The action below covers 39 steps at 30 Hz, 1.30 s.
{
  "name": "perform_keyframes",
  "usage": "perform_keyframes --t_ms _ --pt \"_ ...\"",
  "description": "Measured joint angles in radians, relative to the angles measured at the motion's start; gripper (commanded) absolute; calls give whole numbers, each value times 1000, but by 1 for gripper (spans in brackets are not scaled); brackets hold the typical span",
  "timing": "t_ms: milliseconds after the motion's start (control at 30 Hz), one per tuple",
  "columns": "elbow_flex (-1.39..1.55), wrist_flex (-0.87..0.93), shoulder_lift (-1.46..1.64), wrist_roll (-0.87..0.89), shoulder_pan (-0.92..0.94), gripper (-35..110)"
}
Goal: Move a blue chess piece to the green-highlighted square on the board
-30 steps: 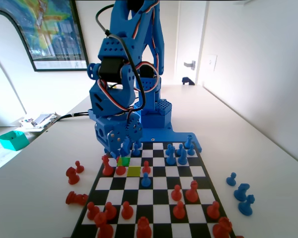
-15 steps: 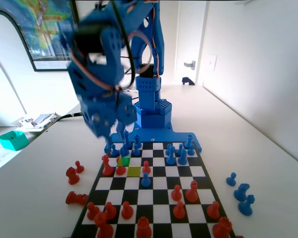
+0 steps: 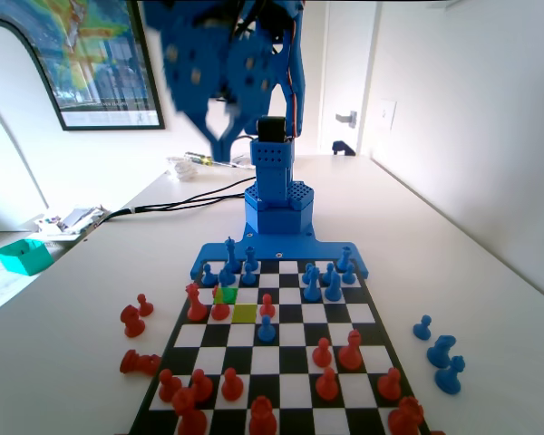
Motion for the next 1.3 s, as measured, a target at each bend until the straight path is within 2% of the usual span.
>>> perform_keyframes --t_ms 367,767,1300 --pt "52 179 353 230 -149 1" --pt "242 190 759 393 -256 1" --pt "445 -9 1039 436 -256 1"
